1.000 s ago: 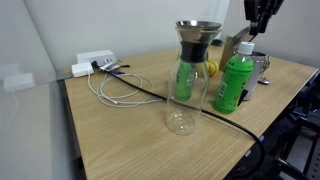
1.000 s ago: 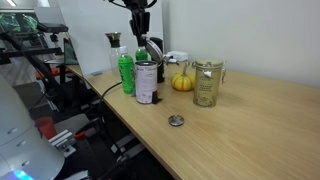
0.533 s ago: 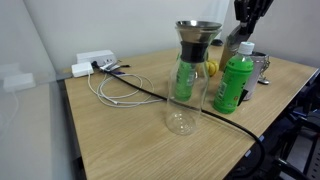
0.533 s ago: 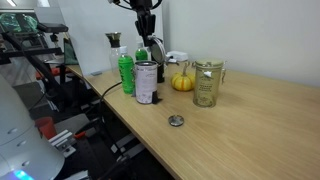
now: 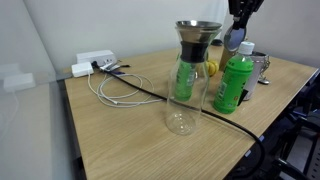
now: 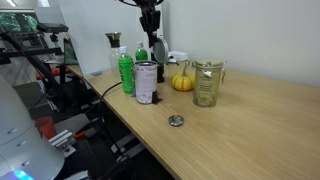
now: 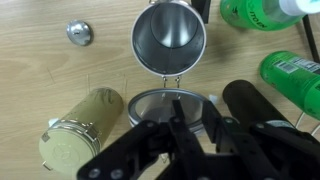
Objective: Open the metal container
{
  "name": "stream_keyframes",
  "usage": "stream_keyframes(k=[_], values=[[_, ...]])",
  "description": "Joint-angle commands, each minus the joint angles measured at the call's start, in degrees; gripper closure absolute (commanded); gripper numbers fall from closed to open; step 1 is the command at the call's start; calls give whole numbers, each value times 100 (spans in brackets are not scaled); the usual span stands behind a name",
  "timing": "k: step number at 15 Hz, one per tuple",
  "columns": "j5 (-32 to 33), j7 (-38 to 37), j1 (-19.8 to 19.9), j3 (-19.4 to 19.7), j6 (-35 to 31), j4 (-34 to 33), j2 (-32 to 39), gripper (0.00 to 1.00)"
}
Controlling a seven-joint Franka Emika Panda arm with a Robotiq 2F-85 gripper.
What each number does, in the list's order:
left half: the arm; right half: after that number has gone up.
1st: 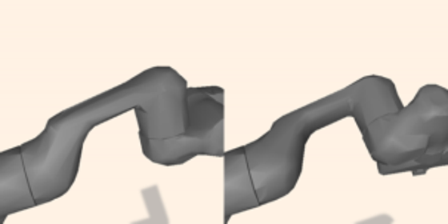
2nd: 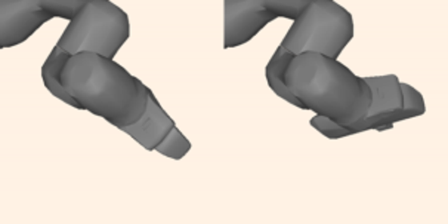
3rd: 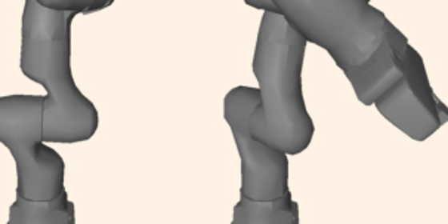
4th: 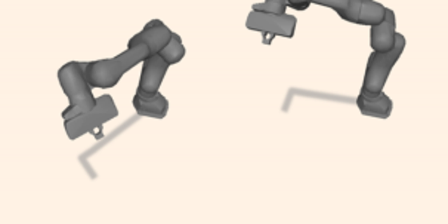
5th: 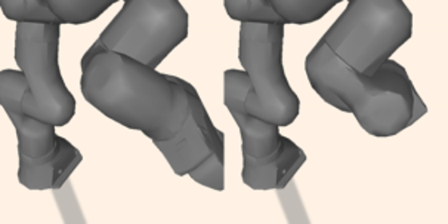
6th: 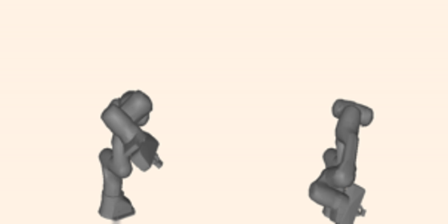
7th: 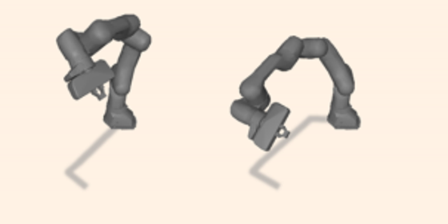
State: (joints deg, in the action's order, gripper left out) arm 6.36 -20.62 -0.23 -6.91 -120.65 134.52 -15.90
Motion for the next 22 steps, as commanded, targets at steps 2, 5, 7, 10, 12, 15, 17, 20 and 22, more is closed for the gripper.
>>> stream_keyframes(k=[2, 5, 7, 10, 12, 15, 17, 20, 22], values=[[62, 125, -7, 49, -176, -83, 74, 72], [44, 147, -13, 52, -302, -74, 80, 67], [13, 176, -20, 60, -374, -73, 58, 65], [-74, 314, -42, 96, -546, -40, -22, 62], [-110, 401, -42, 118, -641, -9, -110, 60], [-152, 522, -45, 161, -690, 61, -301, 51], [-202, 572, -56, 177, -667, 119, -473, 28], [-342, 604, -77, 179, -395, 144, -819, 8], [-450, 631, -90, 184, -183, 162, -1120, 0]])
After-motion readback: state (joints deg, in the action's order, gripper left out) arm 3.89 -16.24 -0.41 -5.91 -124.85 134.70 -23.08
